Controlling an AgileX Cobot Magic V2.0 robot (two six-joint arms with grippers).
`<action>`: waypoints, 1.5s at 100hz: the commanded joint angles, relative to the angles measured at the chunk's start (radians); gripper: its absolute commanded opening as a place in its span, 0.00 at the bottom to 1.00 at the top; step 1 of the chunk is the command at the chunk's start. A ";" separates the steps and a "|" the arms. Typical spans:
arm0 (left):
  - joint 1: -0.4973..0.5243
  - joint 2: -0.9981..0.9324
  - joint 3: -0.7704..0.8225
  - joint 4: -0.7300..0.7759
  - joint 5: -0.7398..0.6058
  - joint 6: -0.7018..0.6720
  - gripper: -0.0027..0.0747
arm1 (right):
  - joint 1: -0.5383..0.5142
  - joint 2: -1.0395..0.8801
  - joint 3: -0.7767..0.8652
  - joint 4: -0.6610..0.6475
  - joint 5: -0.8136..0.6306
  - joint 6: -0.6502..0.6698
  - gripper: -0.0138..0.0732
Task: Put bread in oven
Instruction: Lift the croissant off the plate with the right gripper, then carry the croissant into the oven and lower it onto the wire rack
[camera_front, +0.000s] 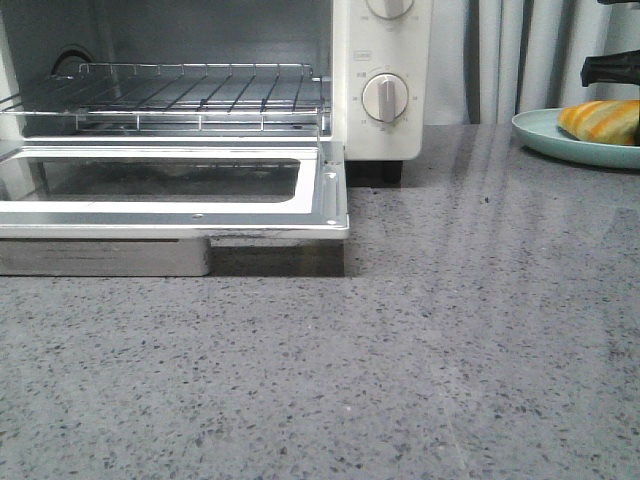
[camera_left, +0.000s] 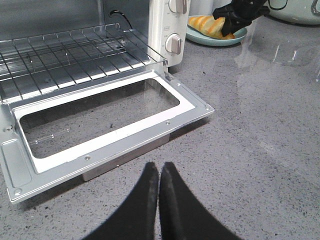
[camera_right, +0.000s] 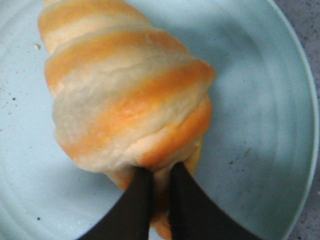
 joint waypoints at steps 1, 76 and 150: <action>-0.008 0.013 -0.028 -0.017 -0.064 -0.004 0.01 | -0.006 -0.052 -0.024 0.043 -0.023 -0.026 0.08; -0.008 0.013 -0.028 -0.017 -0.096 -0.004 0.01 | 0.652 -0.640 -0.026 0.043 -0.193 -0.166 0.08; -0.008 0.013 -0.028 -0.038 -0.116 -0.004 0.01 | 0.860 -0.215 -0.026 -0.138 -0.294 -0.153 0.08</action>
